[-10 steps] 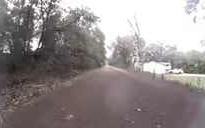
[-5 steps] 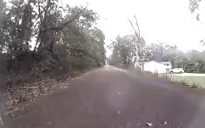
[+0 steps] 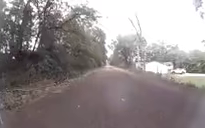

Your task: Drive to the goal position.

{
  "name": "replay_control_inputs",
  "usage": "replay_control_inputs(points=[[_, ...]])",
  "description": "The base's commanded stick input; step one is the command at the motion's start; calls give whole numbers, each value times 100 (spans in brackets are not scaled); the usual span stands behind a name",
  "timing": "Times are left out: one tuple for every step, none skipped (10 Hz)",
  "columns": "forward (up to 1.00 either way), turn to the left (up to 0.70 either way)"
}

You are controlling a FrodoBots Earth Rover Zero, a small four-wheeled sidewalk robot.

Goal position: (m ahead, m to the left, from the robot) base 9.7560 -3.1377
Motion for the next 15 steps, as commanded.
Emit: replay_control_inputs(points=[[70, 0], [70, 0], [70, 0], [70, 0], [70, 0], [70, 0], [70, 0], [70, 0], [70, 0], [70, 0], [70, 0], [70, 0], [70, 0], [70, 0], [70, 0]])
